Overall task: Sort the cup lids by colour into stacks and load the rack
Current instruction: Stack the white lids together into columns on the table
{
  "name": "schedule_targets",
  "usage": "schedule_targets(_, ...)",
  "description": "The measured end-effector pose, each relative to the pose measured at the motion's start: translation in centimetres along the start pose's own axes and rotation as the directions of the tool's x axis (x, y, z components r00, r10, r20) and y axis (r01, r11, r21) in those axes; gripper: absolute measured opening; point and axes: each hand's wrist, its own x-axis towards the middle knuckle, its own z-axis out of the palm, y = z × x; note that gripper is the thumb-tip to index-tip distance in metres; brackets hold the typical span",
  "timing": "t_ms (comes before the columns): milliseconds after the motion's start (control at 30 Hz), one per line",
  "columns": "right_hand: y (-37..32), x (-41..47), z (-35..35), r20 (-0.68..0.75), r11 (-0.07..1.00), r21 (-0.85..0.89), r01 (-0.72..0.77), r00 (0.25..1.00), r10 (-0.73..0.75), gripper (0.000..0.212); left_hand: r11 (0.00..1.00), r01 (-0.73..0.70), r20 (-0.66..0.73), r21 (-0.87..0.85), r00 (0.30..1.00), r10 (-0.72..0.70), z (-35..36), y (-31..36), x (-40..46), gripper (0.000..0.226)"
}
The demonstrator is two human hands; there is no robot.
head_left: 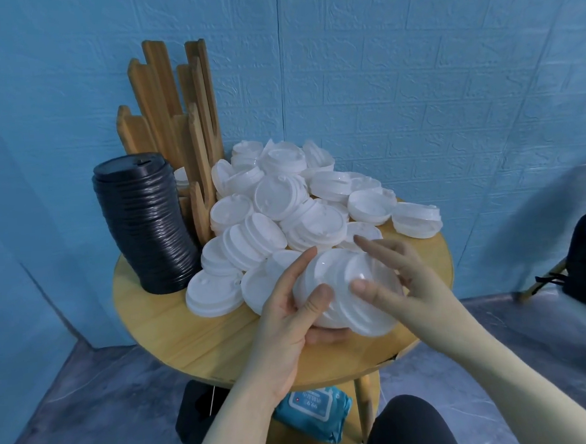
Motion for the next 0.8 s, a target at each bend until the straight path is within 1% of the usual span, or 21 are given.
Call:
schedule_targets(67, 0.4, -0.3, 0.3, 0.073, 0.989, -0.124, 0.084, 0.995, -0.075, 0.096, 1.0, -0.008, 0.007, 0.022, 1.0, 0.007, 0.1, 0.1, -0.1, 0.056)
schedule_targets(133, 0.4, -0.4, 0.6, 0.081, 0.978, -0.164, 0.128, 0.99, -0.116, 0.095, 0.999, -0.019, 0.01, 0.033, 1.0, 0.018, 0.0, 0.1, -0.1, 0.058)
schedule_targets(300, 0.5, -0.1, 1.6, 0.053, 0.991, 0.008, 0.136, 0.989, -0.136, 0.078, 0.999, -0.038, 0.006, 0.038, 0.999, 0.038, 0.1, 0.0, 0.0, 0.058)
schedule_targets(367, 0.8, 0.3, 1.9, 0.006, 0.984, 0.118, 0.135, 0.991, -0.136, 0.076, 0.999, -0.036, 0.008, 0.039, 0.999, 0.035, 0.1, 0.1, 0.0, 0.059)
schedule_targets(433, 1.0, 0.7, 2.2, -0.077, 0.973, 0.185, 0.14, 0.989, -0.127, 0.082, 0.998, -0.029, 0.004, 0.047, 1.0, 0.029, 0.2, 0.2, 0.0, 0.057)
schedule_targets(467, 1.0, 0.8, 2.4, -0.123, 0.971, 0.194, 0.137, 0.986, -0.115, 0.082, 0.999, -0.028, -0.001, 0.045, 1.0, 0.028, 0.2, 0.2, 0.0, 0.056)
schedule_targets(500, 1.0, 0.8, 2.7, -0.169, 0.974, 0.187, 0.131, 0.981, -0.1, 0.078, 0.999, -0.027, -0.006, 0.042, 1.0, 0.027, 0.1, 0.2, 0.0, 0.056)
schedule_targets(600, 1.4, 0.3, 3.5, -0.284, 0.981, 0.128, 0.148, 0.953, -0.107, 0.061, 0.998, -0.017, -0.008, 0.055, 1.0, 0.018, 0.1, 0.1, 0.1, 0.061)
schedule_targets(700, 1.8, -0.1, 3.9, -0.33, 0.97, 0.175, 0.167, 0.938, -0.102, 0.062, 0.997, 0.002, 0.013, 0.075, 1.0, -0.003, 0.0, 0.0, 0.1, 0.068)
schedule_targets(800, 1.6, -0.1, 4.1, -0.373, 0.953, 0.243, 0.179, 0.924, -0.079, 0.064, 0.998, -0.006, -0.009, 0.06, 1.0, 0.006, -0.1, 0.0, 0.1, 0.069)
